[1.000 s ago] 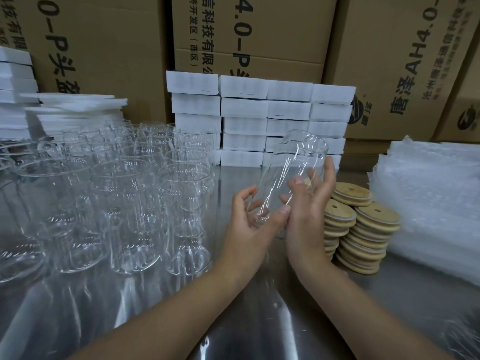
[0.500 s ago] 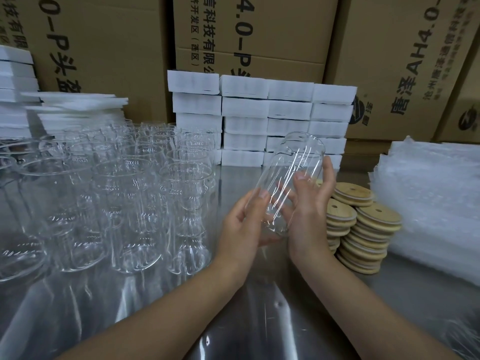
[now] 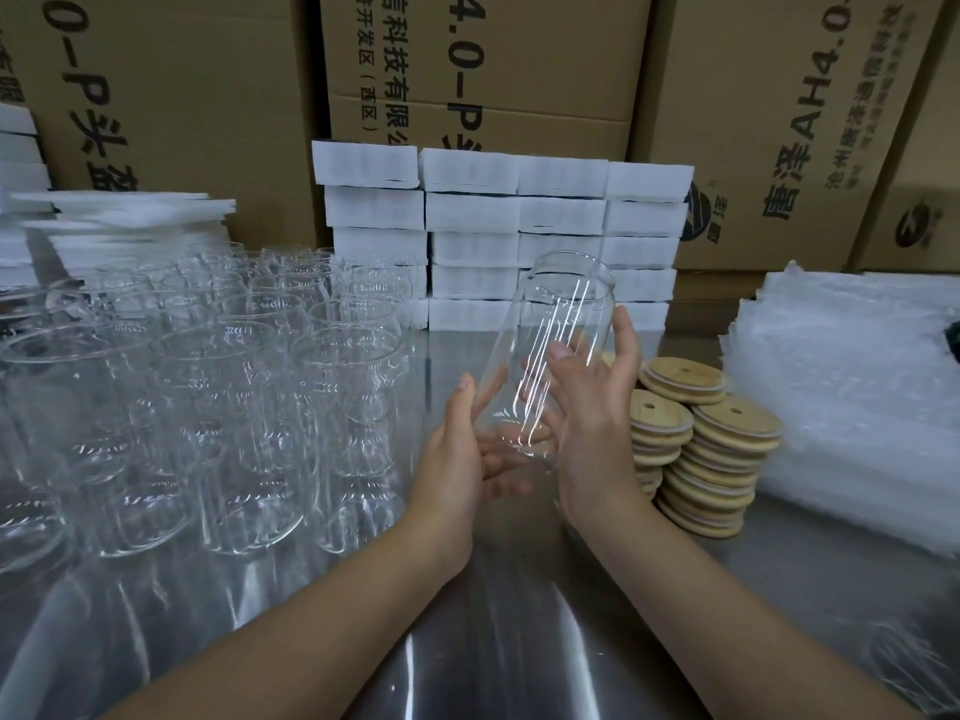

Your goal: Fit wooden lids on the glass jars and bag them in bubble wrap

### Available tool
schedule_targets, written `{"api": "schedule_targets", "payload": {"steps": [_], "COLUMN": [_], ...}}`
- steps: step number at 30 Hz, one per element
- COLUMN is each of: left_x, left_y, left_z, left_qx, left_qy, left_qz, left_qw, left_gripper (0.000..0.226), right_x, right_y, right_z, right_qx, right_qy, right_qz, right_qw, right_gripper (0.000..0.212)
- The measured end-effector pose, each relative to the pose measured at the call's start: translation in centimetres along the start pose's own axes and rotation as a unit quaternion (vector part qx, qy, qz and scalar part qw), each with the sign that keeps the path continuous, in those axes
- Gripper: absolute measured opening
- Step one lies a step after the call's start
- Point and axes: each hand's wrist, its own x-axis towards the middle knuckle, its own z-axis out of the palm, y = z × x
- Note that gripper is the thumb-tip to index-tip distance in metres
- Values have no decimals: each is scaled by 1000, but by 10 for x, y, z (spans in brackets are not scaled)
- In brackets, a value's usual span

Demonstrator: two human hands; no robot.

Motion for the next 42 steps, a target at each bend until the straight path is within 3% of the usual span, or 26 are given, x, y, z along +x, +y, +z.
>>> {"api": "schedule_targets", "payload": {"steps": [3, 8, 15, 20, 26, 34, 39, 42], "left_x": [0, 4, 0, -4, -5, -1, 4, 5], "left_y": [0, -5, -4, -6, -3, -5, -6, -7], "left_z": [0, -3, -1, 3, -2, -4, -6, -7], "left_qx": [-4, -5, 13, 21, 28, -1, -31, -35], "left_qy": [-1, 38, 28, -27, -19, -6, -28, -43], "left_qz": [-8, 40, 48, 51, 31, 9, 13, 17], "left_qw": [1000, 998, 998, 998, 999, 1000, 999, 998], "left_gripper": [48, 34, 30, 64, 92, 73, 49, 55], "right_x": [0, -4, -4, -5, -2, 2, 1, -2], "right_y": [0, 4, 3, 4, 8, 2, -2, -3], "right_z": [0, 2, 3, 1, 1, -5, -4, -1], "right_qx": [-26, -118, -148, -161, -148, -125, -89, -134], "right_qy": [1, -3, 8, 9, -20, -23, -47, -62], "right_qz": [-12, -97, -109, -109, -85, -19, 15, 14], "right_qw": [1000, 988, 983, 981, 985, 992, 995, 989], "right_gripper": [74, 75, 77, 74, 72, 83, 76, 72]}}
